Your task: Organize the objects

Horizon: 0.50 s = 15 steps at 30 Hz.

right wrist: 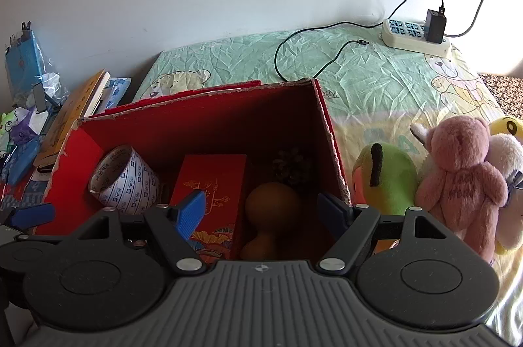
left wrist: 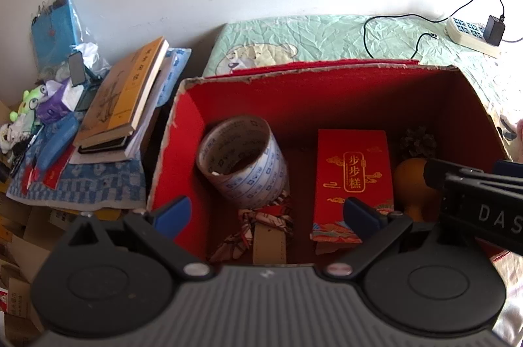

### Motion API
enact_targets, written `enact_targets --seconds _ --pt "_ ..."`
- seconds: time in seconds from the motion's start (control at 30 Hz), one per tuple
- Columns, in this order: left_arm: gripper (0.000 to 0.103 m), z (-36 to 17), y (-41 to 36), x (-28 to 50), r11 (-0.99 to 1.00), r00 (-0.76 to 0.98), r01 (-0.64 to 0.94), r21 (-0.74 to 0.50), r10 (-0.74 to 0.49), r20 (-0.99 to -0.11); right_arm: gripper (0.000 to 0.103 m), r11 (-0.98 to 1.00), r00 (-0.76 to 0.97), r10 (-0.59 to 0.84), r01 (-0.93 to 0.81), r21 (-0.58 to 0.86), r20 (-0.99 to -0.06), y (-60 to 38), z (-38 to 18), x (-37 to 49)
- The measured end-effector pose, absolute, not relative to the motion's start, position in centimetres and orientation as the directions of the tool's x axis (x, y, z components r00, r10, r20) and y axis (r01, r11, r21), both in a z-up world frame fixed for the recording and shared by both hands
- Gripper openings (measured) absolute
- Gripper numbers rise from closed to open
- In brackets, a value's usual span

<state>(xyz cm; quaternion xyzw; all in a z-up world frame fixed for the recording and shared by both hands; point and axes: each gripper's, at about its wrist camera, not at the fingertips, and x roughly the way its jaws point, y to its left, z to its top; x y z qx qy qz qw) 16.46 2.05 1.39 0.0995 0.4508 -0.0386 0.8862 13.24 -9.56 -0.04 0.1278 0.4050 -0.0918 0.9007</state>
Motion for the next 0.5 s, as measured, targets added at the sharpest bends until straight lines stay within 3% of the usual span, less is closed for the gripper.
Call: enact_targets --seconds 0.5 --pt "0.093 1.22 1.88 16.54 0.975 0.606 0.172 0.139 0.007 -0.796 0.078 0.948 0.655 -0.062 0.275 0.161 -0.753 -9.76 -0.16 13.36"
